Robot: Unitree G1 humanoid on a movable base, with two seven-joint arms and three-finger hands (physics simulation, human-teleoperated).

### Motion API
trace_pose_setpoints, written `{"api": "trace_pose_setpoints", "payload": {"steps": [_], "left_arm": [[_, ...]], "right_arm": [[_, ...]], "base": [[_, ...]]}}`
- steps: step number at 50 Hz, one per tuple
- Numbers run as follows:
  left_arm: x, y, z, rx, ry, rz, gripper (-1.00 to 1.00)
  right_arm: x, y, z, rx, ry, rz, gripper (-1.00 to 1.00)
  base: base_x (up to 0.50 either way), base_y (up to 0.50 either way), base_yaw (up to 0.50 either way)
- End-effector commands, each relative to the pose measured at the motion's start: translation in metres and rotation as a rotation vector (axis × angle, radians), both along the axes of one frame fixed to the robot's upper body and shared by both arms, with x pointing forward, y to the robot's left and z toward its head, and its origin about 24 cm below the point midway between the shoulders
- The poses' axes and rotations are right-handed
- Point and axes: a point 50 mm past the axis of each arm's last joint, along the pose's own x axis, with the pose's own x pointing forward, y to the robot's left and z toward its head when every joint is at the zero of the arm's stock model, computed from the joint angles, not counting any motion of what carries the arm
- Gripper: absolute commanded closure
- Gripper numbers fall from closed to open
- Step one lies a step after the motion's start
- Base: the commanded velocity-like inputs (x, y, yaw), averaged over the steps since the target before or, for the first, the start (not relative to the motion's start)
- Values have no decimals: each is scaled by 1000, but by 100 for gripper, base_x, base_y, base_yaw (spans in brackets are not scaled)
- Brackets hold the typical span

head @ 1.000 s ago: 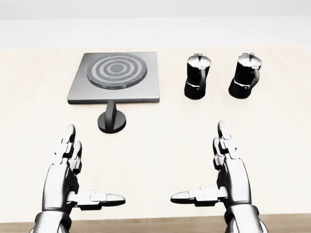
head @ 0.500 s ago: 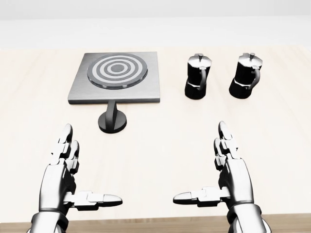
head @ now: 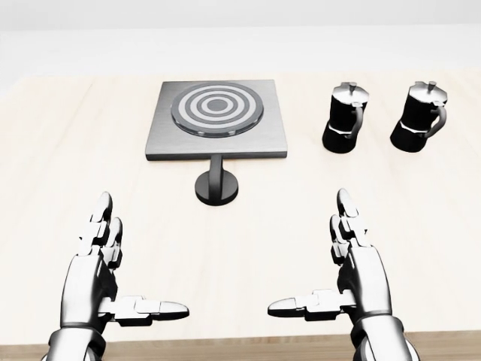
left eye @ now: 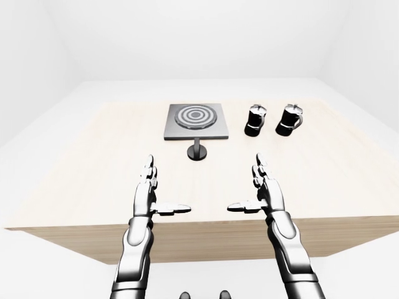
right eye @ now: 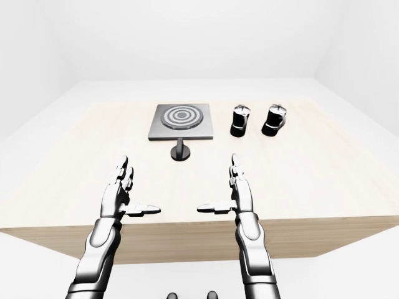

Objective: Turn off the stove.

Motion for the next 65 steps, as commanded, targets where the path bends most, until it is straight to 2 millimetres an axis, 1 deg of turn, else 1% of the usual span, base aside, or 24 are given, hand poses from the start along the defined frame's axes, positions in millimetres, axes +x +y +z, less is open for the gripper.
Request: {"api": "trace_pose_setpoints", "payload": {"steps": [1, 22, 40, 65], "left_arm": [[-1, 0, 1, 1, -1, -2, -100], [1, 0, -1, -2, 3, -3, -100], [2, 1, 0, -22, 36, 2, -100], [2, 1, 1, -22, 33, 5, -100]], "right_arm": [[1, -1, -1, 4, 1, 1, -100], [1, 0, -1, 0, 5, -2, -100], [0, 1, -1, -6, -6, 21, -100], [0, 0, 0, -6, -9, 11, -100]], "base": [[0, 32, 0], [0, 31, 0], [1, 2, 0], [41, 2, 0]]}}
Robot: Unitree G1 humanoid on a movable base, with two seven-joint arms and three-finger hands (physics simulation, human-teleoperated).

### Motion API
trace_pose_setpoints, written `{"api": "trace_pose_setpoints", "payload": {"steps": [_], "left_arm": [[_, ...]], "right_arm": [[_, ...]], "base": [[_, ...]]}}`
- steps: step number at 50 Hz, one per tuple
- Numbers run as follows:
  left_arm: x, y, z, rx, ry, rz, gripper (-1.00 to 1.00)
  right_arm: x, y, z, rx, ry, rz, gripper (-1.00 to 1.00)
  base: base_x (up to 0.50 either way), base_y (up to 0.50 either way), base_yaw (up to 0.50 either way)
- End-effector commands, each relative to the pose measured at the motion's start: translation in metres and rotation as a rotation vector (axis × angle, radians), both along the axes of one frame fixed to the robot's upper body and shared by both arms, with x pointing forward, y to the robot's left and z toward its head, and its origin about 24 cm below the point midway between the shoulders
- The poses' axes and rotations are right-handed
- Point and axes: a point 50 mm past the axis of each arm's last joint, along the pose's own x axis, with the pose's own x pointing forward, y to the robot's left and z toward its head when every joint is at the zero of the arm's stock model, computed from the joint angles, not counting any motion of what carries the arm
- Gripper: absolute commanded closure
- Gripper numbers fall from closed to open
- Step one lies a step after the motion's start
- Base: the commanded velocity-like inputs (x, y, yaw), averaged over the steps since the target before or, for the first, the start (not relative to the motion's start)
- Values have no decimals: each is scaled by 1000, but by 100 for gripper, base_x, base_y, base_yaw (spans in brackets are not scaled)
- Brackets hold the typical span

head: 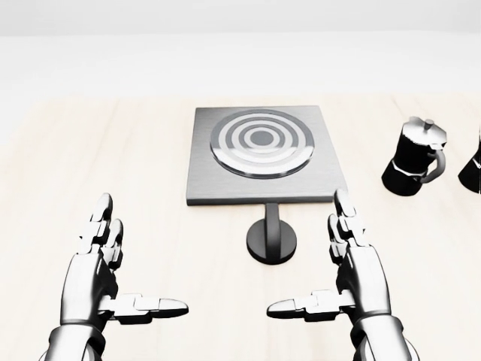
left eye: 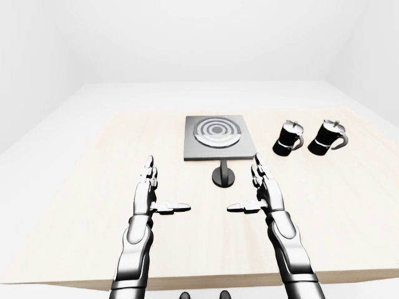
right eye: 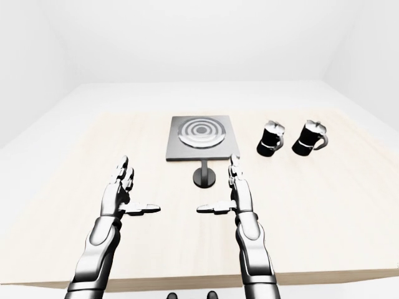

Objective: Turn off the stove.

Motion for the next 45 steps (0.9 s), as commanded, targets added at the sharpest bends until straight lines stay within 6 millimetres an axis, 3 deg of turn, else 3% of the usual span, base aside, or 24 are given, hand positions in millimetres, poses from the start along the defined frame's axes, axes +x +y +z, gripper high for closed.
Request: {"api": "trace_pose_setpoints", "payload": {"steps": [1, 29, 35, 45], "left_arm": [[0, 0, 1, -1, 1, 1, -100], [0, 1, 2, -5, -2, 8, -100], [6, 32, 36, -146, -100, 230, -100], [-7, 81, 49, -191, -156, 549, -100]], "right_arm": [[0, -1, -1, 0, -2, -6, -100], [-1, -2, -1, 7, -7, -10, -100], [-1, -3, -1, 15, -14, -21, -100], [0, -3, -1, 13, -14, -24, -100]], "base": [[44, 12, 0], [43, 7, 0], [15, 0, 0], [0, 0, 0]]}}
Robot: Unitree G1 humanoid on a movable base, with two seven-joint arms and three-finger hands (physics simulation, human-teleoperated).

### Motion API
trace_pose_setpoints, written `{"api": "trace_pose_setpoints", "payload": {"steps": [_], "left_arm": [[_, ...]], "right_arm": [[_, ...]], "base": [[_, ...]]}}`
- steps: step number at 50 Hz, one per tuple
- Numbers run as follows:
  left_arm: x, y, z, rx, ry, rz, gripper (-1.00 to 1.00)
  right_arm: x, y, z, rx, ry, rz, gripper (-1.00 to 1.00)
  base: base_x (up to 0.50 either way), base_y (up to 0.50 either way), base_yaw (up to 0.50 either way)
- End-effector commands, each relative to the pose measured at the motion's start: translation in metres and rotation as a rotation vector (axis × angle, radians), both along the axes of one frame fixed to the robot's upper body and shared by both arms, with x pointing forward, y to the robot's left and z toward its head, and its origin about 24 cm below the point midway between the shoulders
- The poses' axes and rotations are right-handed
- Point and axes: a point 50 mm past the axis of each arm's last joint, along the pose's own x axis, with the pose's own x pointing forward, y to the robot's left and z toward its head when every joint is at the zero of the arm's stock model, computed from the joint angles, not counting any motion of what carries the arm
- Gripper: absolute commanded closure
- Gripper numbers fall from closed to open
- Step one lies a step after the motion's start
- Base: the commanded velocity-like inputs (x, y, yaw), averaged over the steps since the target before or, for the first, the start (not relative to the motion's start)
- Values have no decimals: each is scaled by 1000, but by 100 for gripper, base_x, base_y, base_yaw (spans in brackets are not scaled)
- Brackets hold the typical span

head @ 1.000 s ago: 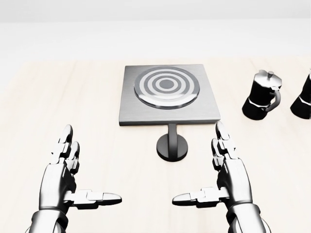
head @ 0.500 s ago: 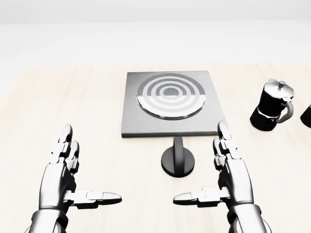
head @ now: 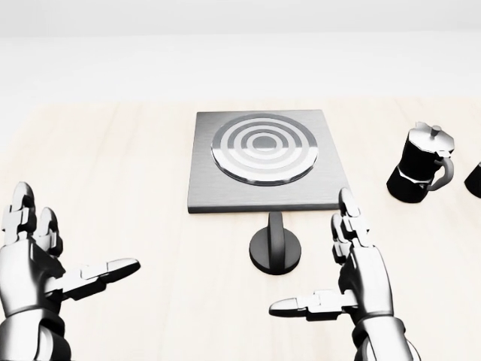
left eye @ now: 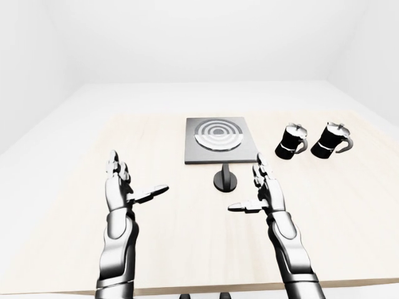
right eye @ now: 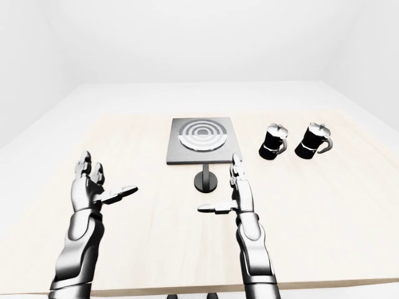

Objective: Turn off the stove.

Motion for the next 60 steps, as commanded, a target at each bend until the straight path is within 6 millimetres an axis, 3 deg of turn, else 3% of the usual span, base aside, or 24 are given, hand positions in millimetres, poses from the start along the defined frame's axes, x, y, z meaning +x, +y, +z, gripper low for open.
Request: {"api": "trace_pose_setpoints", "payload": {"steps": [1, 6, 9, 16, 18, 22, 44, 60], "left_arm": [[-17, 52, 21, -90, -87, 380, -100], [-32, 68, 21, -93, -107, 480, -100], [-42, 87, 22, -96, -128, 646, -100], [-54, 111, 20, -101, -132, 719, -100], [-65, 122, 18, -223, -172, 763, -100], [-73, 133, 13, -213, -158, 802, -100], [-74, 134, 14, -179, -165, 806, -100], [-74, 134, 15, -187, -184, 810, -100]], "right_arm": [[0, -1, 0, 3, -10, -6, -100], [0, -1, 1, 7, -8, -9, -100], [1, -1, 0, 10, -7, -7, -100], [0, 0, 1, 11, -8, -3, -100], [0, 2, 1, 6, -10, 6, -100], [1, 1, 1, 2, -9, 10, -100], [0, 4, 0, 22, -2, 41, -100], [8, 12, -16, 63, 83, 113, -100]], "base": [[0, 0, 0], [0, 0, 0], [0, 0, 0], [0, 0, 0], [0, 0, 0], [0, 0, 0], [0, 0, 0], [0, 0, 0]]}}
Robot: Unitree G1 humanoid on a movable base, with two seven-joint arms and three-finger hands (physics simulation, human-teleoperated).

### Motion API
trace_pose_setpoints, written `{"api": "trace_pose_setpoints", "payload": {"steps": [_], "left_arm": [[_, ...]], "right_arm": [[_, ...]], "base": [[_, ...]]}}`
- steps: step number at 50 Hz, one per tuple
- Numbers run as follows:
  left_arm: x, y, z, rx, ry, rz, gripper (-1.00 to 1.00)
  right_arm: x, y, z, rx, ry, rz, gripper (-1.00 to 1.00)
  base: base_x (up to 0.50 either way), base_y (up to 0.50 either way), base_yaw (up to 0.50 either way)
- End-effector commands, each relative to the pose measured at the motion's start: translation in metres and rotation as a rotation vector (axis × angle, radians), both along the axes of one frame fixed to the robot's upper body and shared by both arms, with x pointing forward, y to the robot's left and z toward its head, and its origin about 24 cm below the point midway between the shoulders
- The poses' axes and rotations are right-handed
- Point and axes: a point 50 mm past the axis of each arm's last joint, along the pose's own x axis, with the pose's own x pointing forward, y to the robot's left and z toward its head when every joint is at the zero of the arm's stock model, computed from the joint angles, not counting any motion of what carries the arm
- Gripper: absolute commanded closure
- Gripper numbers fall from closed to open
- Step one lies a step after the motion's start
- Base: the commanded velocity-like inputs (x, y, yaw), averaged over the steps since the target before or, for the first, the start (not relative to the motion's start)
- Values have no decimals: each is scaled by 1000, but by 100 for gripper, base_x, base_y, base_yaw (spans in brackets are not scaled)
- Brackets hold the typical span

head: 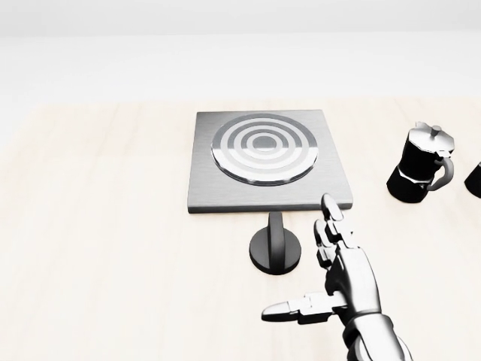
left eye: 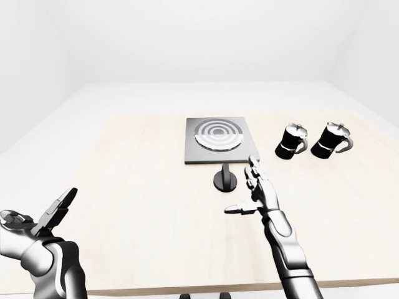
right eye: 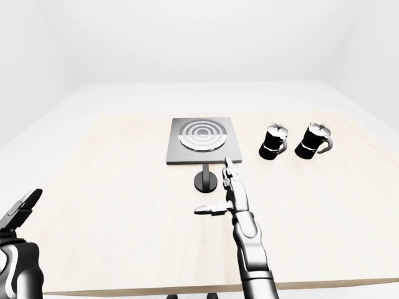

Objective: Turn off the stove.

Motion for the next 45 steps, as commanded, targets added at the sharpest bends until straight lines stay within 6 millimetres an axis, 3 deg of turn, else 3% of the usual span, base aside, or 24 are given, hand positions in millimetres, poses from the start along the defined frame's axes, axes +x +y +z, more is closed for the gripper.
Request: {"api": "trace_pose_setpoints", "payload": {"steps": [1, 45], "left_arm": [[-1, 1, 1, 2, -12, 5, -100], [-2, 1, 3, 1, -18, 5, -100]], "right_arm": [[3, 4, -6, 8, 36, 38, -100], [12, 15, -15, -14, 85, 84, -100]], "base": [[0, 0, 0], [0, 0, 0]]}}
